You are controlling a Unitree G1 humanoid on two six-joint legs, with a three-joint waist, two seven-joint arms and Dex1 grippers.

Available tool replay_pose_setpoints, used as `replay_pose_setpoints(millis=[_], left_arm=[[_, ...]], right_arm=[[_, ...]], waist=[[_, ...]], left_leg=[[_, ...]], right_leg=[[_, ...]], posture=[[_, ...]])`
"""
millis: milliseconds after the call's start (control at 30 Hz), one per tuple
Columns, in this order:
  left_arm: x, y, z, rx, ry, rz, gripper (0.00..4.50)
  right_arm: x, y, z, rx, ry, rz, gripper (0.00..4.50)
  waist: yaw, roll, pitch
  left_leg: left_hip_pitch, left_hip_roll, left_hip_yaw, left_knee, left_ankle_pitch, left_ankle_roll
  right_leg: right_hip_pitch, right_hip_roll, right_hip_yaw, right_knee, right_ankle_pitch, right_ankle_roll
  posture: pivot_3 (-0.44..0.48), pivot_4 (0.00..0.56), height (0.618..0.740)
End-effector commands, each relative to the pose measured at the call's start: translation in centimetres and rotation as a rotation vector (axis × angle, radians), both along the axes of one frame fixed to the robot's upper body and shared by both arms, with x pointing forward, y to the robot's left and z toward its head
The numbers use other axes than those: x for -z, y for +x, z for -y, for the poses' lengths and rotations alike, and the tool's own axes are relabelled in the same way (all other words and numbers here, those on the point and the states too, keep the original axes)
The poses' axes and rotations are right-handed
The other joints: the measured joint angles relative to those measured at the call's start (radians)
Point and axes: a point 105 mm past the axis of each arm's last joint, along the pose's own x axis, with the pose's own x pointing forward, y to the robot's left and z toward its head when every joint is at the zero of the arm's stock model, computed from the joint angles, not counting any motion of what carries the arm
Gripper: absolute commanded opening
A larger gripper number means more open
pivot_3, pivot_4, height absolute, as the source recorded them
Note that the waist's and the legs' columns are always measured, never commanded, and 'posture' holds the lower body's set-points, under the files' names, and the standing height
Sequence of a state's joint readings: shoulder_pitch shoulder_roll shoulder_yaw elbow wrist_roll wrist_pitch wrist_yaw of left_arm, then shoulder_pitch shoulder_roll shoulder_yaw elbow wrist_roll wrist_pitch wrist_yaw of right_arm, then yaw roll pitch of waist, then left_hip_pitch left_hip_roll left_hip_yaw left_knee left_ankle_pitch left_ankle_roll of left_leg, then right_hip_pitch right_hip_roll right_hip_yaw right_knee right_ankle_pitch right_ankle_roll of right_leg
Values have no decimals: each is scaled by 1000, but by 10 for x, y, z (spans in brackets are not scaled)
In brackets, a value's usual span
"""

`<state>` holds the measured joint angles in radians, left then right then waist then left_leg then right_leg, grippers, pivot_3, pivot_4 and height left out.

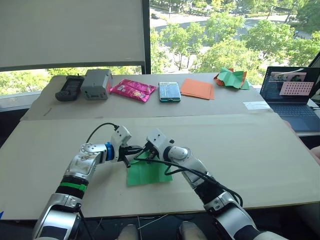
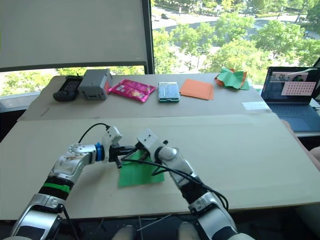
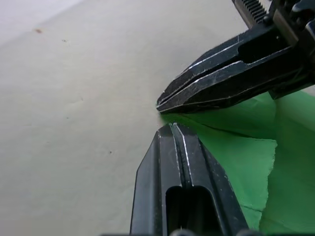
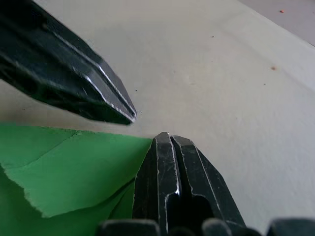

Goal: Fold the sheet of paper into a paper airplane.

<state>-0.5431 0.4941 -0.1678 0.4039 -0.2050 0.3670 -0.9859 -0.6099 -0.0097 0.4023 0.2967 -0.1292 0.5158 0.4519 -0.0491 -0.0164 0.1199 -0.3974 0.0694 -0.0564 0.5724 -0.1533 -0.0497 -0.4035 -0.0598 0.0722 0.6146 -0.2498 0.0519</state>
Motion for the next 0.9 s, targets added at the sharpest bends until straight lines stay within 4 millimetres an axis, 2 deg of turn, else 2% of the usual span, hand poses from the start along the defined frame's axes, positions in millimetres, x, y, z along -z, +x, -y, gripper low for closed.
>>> replay_pose_setpoints(millis=[33,433,667,900], left_arm=[[-17,10,5,29,-1,78,36],[2,7,7,71,84,71,36],[26,-5,-3,128,222,53,36],[33,-15,-12,139,235,29,36]], right_arm=[[22,-7,5,7,-45,-79,0],[22,-9,5,12,-47,-82,0],[22,-10,5,11,-50,-82,0],[23,-10,5,11,-50,-82,0]], waist=[[1,0,0],[4,0,0],[4,1,-1],[1,2,-4]], left_leg=[[0,0,0,0,0,0],[1,0,0,0,0,0],[2,0,0,0,0,0],[4,0,0,0,0,0]], right_leg=[[0,0,0,1,0,0],[0,0,0,-1,0,0],[1,0,0,-1,0,0],[2,0,0,0,0,0]], posture=[[0,150,706],[0,150,706],[0,150,706],[0,150,706]])
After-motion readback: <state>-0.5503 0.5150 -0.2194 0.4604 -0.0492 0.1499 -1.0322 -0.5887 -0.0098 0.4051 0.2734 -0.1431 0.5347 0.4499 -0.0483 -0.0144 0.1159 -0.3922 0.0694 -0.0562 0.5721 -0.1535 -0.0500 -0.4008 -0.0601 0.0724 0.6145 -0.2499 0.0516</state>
